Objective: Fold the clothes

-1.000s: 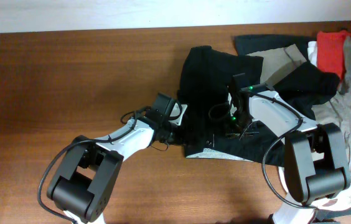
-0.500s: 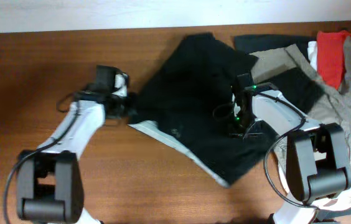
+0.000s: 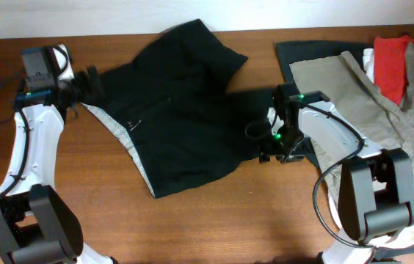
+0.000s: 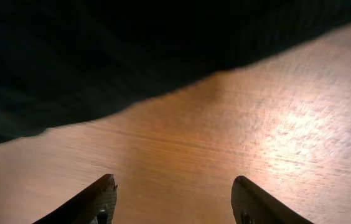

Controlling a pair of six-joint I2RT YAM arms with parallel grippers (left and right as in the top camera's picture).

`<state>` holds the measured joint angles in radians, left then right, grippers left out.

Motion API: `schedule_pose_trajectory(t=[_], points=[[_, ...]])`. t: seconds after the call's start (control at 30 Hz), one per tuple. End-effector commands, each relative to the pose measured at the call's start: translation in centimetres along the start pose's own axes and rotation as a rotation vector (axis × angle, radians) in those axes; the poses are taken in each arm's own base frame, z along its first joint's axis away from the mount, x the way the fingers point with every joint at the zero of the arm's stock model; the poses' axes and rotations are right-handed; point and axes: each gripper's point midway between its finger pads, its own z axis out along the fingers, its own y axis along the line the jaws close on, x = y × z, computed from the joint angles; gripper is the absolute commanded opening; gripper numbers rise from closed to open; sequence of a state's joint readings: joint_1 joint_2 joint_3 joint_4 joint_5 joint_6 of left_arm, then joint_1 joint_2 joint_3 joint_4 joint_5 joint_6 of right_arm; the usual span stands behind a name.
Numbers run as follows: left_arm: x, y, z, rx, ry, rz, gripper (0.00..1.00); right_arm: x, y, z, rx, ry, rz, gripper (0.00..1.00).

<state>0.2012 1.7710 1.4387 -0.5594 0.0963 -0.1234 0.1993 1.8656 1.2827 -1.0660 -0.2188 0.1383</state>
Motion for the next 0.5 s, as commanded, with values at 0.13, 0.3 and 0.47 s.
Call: schedule_pose_trajectory(t=[0.13,0.3,0.47], points=[[11.8,-5.6,1.7,0.329,0.413,-0.082,0.96,-1.6,0.0,-1.6,0.025,-0.086,-0.025,0.64],[16.8,-9.7,4.7,0.404,0.549,-0.038,0.71,-1.7,-0.6,-1.7,0.062,-0.092,-0.024,0.64],[18.7,-8.0,6.9,0.279,0.602,-0.075,0.67,-1.5,-0.7,-1.7,0.066,-0.084,-0.022,0.64]])
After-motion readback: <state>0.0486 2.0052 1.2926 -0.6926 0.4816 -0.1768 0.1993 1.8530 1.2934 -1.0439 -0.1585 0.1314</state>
